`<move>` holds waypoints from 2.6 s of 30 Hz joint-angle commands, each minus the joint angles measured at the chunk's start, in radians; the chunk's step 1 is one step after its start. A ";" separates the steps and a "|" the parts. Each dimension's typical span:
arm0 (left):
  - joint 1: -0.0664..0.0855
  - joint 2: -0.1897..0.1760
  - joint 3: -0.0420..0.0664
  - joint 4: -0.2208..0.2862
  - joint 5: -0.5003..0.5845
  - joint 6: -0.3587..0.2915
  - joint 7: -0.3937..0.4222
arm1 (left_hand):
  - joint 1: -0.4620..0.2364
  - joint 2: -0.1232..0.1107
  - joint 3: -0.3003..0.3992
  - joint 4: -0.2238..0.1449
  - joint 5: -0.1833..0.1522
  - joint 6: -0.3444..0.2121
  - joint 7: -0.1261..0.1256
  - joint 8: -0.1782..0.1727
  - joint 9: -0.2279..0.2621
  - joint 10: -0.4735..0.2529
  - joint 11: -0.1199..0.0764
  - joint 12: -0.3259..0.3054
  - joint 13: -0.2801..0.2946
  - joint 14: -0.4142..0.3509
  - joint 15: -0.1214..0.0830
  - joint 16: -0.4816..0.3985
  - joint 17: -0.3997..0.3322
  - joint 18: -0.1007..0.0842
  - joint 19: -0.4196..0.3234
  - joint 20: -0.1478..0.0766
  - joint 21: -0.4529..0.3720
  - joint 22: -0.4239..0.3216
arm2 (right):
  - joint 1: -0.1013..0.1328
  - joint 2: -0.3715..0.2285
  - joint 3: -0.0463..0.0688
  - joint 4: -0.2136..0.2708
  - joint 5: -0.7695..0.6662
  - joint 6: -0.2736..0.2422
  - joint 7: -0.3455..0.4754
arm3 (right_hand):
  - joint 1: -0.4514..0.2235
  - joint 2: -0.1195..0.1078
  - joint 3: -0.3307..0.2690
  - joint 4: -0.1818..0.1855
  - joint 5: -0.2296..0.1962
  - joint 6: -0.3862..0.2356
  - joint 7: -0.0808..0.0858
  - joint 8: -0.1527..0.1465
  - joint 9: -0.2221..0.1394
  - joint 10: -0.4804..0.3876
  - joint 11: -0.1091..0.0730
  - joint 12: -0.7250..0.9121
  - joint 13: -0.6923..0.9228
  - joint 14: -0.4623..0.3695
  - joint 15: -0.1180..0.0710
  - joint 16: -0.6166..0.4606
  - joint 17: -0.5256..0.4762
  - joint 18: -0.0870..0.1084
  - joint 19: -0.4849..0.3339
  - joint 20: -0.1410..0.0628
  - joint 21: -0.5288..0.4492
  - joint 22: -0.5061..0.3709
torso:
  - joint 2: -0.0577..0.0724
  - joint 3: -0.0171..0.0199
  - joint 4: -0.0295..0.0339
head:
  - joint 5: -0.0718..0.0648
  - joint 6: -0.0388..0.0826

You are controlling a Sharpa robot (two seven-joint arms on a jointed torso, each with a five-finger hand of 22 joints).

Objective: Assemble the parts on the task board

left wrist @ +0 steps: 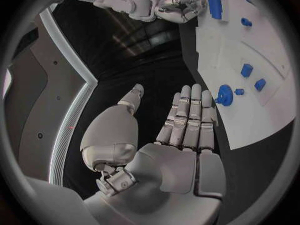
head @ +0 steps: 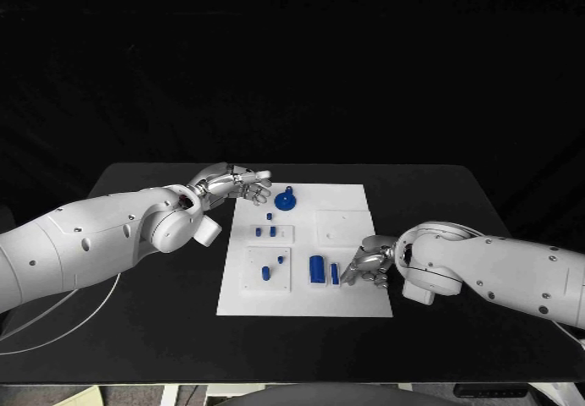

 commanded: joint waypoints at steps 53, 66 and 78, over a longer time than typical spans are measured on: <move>0.004 0.069 0.030 -0.120 0.326 -0.278 0.142 | -0.848 0.079 -0.281 0.096 -0.055 -0.759 -0.196 -0.274 -0.486 -1.108 -0.155 -0.070 -0.083 -0.874 -0.142 -0.406 -0.463 -0.075 -0.642 -0.041 -0.441 -1.308 | 0.028 0.160 0.166 -0.511 0.743 -0.239 0.758 | -0.704 0.118 -0.722 0.254 -0.097 -1.022 -0.088 -0.167 -0.678 -1.152 0.015 -1.065 -1.104 -1.314 0.126 -1.218 -1.012 -0.247 -1.209 0.032 -0.875 -1.307 | -0.062 0.0173 0.0007 | 0.007 0.237; -0.150 -0.007 0.118 0.236 0.330 -0.638 0.224 | -0.848 0.079 -0.281 0.096 -0.055 -0.759 -0.196 -0.274 -0.486 -1.108 -0.155 -0.070 -0.083 -0.874 -0.142 -0.406 -0.463 -0.075 -0.642 -0.041 -0.441 -1.308 | -0.075 0.045 0.184 -0.110 0.882 -0.622 0.911 | -0.704 0.118 -0.722 0.254 -0.097 -1.022 -0.088 -0.167 -0.678 -1.152 0.015 -1.065 -1.104 -1.314 0.126 -1.218 -1.012 -0.247 -1.209 0.032 -0.875 -1.307 | -0.103 0.0222 0.0152 | -0.016 0.182; -0.184 -0.024 0.138 0.316 0.330 -0.719 0.242 | -0.848 0.079 -0.281 0.096 -0.055 -0.759 -0.196 -0.274 -0.486 -1.108 -0.155 -0.070 -0.083 -0.874 -0.142 -0.406 -0.463 -0.075 -0.642 -0.041 -0.441 -1.308 | -0.122 -0.008 0.193 0.076 0.946 -0.800 0.983 | -0.704 0.118 -0.722 0.254 -0.097 -1.022 -0.088 -0.167 -0.678 -1.152 0.015 -1.065 -1.104 -1.314 0.126 -1.218 -1.012 -0.247 -1.209 0.032 -0.875 -1.307 | -0.103 0.0222 0.0152 | -0.016 0.182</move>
